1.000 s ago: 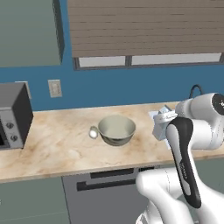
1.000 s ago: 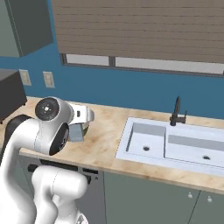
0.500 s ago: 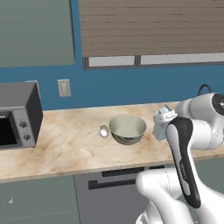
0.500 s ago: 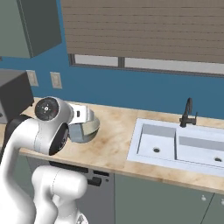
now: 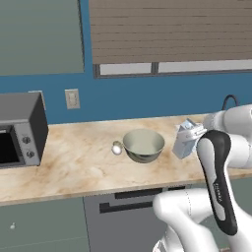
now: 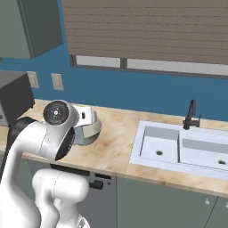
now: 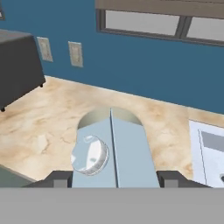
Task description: Gather the eggs and milk located in the vicinity of the sink area and place them right next to the bowl.
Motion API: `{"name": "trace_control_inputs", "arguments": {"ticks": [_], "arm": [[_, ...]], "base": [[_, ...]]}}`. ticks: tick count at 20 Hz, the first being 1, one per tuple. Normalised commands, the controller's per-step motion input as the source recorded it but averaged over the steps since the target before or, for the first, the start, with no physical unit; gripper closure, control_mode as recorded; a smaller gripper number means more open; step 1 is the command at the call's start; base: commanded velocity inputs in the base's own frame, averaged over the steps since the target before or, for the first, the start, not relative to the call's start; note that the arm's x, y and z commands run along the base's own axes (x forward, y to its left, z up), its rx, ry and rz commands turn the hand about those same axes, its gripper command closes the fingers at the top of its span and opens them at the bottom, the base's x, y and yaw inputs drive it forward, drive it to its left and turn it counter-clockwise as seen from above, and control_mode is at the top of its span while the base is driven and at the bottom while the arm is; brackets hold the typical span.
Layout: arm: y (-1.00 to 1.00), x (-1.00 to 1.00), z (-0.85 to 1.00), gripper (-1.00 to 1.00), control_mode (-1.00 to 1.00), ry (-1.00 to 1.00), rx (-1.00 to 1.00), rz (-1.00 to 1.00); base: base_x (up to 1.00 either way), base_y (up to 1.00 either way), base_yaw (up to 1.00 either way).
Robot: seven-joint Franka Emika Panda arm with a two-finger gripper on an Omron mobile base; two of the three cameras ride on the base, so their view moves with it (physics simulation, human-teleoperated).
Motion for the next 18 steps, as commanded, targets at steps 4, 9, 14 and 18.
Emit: {"name": "trace_control_inputs", "arguments": {"ticks": [4, 9, 14, 18], "arm": [[-0.51, -0.07, -0.36, 1.00, -1.00, -0.10, -0.01, 0.11], [-0.41, 0.00, -0.51, 1.00, -1.00, -0.02, -0.04, 0.05], [-0.22, 0.13, -0.50, 1.00, -1.00, 0.00, -0.04, 0.07], [-0.02, 0.36, -0.32, 1.00, -1.00, 0.00, 0.00, 0.13]], "base": [[0.00, 0.00, 0.00], [0.00, 0.00, 0.00], [0.00, 0.00, 0.00], [0.00, 0.00, 0.00]]}}
